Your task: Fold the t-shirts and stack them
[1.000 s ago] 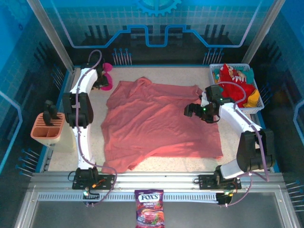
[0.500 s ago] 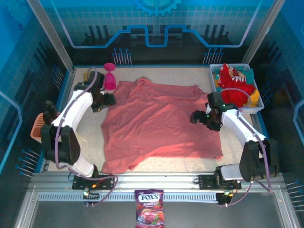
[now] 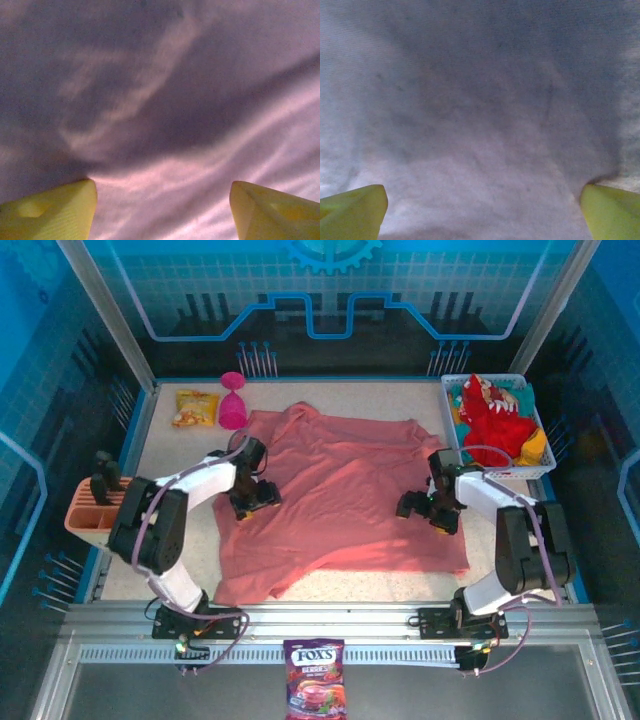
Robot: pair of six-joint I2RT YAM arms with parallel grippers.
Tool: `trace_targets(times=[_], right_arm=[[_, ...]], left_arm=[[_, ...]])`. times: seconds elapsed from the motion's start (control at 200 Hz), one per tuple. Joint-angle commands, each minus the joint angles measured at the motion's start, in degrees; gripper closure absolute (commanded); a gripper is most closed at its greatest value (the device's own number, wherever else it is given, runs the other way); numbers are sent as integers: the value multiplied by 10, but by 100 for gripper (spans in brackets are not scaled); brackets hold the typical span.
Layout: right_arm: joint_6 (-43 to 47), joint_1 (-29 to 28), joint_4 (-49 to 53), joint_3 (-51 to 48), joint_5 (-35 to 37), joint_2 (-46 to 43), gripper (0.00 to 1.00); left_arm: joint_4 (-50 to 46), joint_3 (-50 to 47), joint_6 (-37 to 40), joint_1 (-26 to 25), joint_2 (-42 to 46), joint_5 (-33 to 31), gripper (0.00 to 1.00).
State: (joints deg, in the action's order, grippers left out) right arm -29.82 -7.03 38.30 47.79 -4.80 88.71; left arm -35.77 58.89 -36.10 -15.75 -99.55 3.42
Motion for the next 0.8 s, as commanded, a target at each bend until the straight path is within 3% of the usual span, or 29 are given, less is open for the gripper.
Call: trace_targets(times=[0.0, 0.1, 0.475, 0.65, 0.795], right_arm=[[1, 1, -28, 23, -11, 32, 0], [1, 1, -32, 60, -13, 65, 0], [3, 11, -26, 146, 9, 133, 0], [34, 17, -7, 146, 18, 75, 0], [29, 17, 34, 106, 15, -21, 0]], left_arm=[[15, 49, 3, 10, -54, -22, 29], [7, 90, 8, 28, -113, 7, 30], [-35, 271, 46, 80, -221, -3, 32], [-72, 295, 84, 83, -148, 0, 30], [-88, 221, 87, 81, -13, 56, 25]])
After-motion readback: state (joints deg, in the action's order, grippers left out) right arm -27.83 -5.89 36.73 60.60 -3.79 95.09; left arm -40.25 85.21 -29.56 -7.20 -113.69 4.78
